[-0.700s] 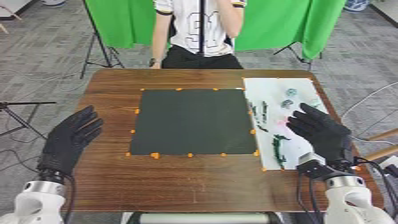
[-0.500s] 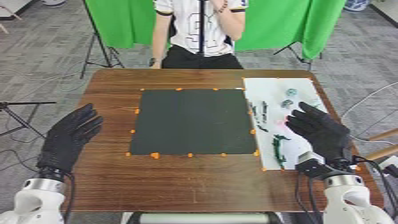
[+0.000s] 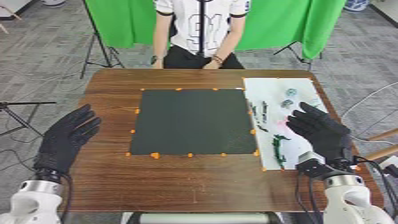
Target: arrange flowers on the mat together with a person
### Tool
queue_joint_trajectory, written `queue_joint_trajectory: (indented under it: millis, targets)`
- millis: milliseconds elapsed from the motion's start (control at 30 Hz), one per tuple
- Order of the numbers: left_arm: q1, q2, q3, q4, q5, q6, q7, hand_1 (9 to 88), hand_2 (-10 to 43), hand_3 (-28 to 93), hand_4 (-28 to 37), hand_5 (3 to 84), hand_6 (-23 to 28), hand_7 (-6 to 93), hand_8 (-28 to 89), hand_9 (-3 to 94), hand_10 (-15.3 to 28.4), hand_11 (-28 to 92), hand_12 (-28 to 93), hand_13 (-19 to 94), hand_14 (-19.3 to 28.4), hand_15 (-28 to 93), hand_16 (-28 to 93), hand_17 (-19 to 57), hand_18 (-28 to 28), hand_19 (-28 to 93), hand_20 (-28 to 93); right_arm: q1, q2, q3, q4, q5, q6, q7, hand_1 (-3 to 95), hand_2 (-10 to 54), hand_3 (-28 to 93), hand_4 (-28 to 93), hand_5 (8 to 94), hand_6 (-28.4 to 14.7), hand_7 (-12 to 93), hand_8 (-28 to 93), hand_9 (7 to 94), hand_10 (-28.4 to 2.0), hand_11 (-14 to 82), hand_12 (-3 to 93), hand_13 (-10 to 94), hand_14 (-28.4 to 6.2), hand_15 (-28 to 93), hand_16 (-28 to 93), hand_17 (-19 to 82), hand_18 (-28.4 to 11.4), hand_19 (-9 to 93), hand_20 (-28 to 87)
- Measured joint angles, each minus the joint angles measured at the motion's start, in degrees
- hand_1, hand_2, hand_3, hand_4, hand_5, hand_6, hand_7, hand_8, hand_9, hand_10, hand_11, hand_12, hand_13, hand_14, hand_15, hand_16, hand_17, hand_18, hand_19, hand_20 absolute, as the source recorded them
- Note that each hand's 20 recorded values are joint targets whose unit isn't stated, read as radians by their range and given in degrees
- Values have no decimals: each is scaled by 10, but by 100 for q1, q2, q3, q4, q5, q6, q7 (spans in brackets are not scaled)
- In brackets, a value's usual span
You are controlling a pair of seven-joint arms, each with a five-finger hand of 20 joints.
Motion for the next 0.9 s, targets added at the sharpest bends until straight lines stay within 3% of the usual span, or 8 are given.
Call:
queue_joint_trajectory:
  millis: [400, 567, 900]
  targets:
    - [397, 8, -290, -170, -79, 67, 87, 305, 5, 717, -178, 399, 60, 185, -93, 300, 130, 267, 123, 251, 148, 355, -12, -71, 202, 478, 99, 245, 48, -227, 136, 278, -236, 18, 137, 118, 895, -244, 516, -36, 210, -114, 506, -158, 154, 207, 426, -133, 286, 217, 137, -211, 463, 240]
    - [442, 48, -302, -190, -95, 98, 146, 306, 6, 716, -180, 401, 60, 185, -93, 301, 130, 266, 122, 252, 148, 356, -11, -71, 202, 478, 99, 457, 59, -267, 174, 138, -624, 94, 137, 118, 895, -244, 516, -36, 208, -114, 505, -157, 153, 207, 426, -133, 287, 216, 136, -211, 463, 241]
    - [448, 55, -274, -196, -139, 128, 175, 304, 7, 719, -179, 401, 60, 186, -93, 303, 131, 268, 122, 252, 150, 358, -12, -72, 202, 479, 98, 378, 142, -199, 117, 106, -548, 119, 137, 118, 893, -243, 516, -36, 207, -112, 505, -157, 152, 208, 428, -132, 288, 216, 137, -211, 462, 241]
